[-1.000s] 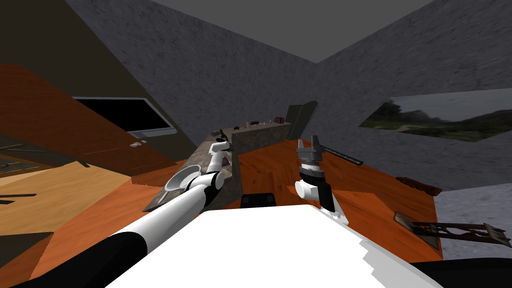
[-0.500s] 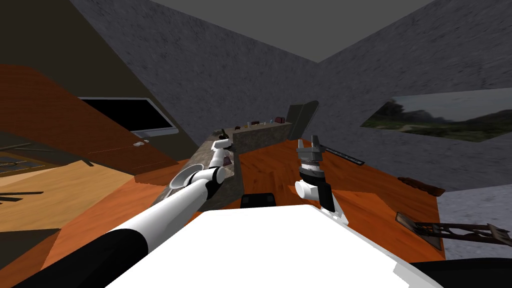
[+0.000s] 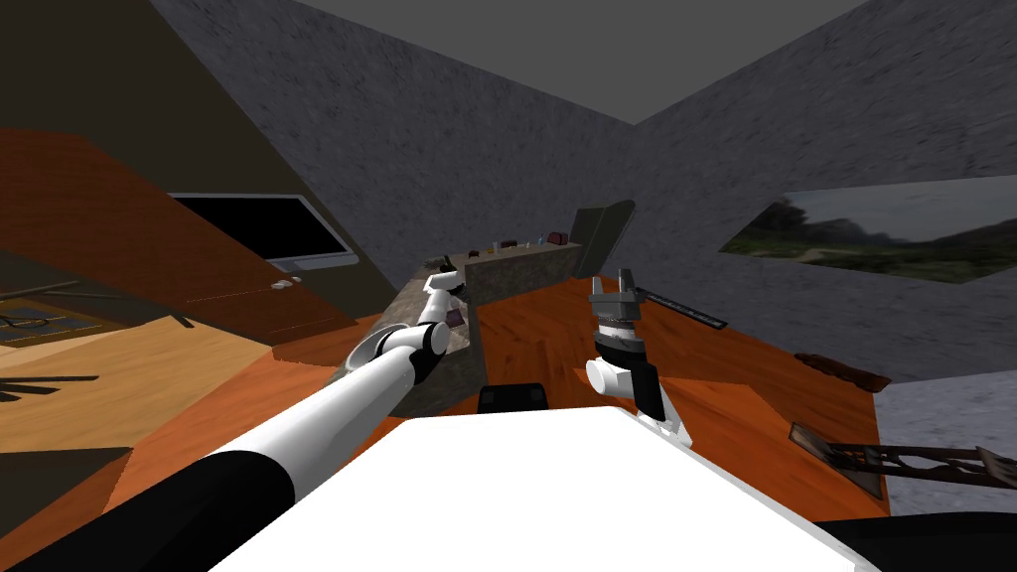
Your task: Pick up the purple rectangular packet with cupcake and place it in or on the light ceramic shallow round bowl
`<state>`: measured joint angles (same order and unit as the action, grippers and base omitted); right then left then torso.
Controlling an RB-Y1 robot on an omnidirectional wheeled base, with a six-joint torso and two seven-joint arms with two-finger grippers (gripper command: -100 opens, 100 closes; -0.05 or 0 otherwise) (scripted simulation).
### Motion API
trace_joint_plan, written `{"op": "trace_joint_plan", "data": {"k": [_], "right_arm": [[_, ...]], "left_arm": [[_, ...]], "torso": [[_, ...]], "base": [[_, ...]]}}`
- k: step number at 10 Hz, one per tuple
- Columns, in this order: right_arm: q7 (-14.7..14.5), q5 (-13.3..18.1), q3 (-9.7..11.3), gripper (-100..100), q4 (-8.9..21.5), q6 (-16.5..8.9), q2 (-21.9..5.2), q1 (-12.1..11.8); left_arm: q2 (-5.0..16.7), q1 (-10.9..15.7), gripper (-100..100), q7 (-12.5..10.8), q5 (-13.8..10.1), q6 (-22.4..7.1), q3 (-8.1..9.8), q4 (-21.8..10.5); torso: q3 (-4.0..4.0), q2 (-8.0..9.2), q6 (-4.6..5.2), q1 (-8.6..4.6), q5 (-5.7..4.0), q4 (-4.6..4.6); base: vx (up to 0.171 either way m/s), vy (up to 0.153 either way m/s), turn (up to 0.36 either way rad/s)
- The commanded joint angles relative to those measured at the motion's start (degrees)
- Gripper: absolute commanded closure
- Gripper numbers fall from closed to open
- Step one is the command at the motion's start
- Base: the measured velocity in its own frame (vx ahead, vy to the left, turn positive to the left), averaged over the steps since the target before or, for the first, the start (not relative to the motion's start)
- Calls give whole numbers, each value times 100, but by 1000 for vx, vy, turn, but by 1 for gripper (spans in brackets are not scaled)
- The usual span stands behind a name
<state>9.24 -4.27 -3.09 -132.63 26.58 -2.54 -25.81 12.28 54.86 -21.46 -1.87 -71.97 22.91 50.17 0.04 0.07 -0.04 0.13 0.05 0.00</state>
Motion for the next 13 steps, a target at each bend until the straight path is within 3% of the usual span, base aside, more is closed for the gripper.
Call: {"op": "trace_joint_plan", "data": {"k": [1,2,3,5,6,7,8,9,10,11,13], "right_arm": [[0,0,0,0,0,0,0,0],[0,0,0,0,0,0,0,0],[0,0,0,0,0,0,0,0],[0,0,0,0,0,0,0,0],[0,0,0,0,0,0,0,0],[0,0,0,0,0,0,0,0],[0,0,0,0,0,0,0,0],[0,0,0,0,0,0,0,0],[0,0,0,0,0,0,0,0],[0,0,0,0,0,0,0,0],[0,0,0,0,0,0,0,0]], "left_arm": [[-7,286,-100,-19,47,-286,51,-286],[-7,293,-100,-19,47,-411,51,-371],[-10,535,-100,-31,86,-568,91,-649],[-10,535,-100,-31,86,-708,91,-671],[-11,761,-100,-41,124,-986,128,-886],[-11,761,-100,-41,124,-986,128,-955],[-8,970,-100,-49,161,-1199,161,-1220],[-8,970,-100,-49,161,-1243,161,-1220],[-1,1162,-100,-56,195,-1478,190,-1405],[-1,1162,-100,-56,195,-1478,190,-1464],[33,1485,-100,-64,257,-1866,236,-1823]], "torso": [[0,0,0,0,0,0],[0,0,0,6,0,1],[0,1,0,3,1,0],[1,1,0,1,1,0],[0,-1,0,-6,-1,0],[0,0,0,-2,-1,0],[0,1,0,-1,0,0],[2,4,0,1,0,1],[2,3,0,1,1,0],[2,4,0,2,0,1],[0,1,0,-1,0,0]], "base": [[-15,58,27],[-16,48,6],[-19,52,20],[-12,30,5],[-14,39,32],[-18,39,4],[-27,47,21],[-19,43,6],[-22,46,23],[-16,40,7],[-16,49,24]]}}
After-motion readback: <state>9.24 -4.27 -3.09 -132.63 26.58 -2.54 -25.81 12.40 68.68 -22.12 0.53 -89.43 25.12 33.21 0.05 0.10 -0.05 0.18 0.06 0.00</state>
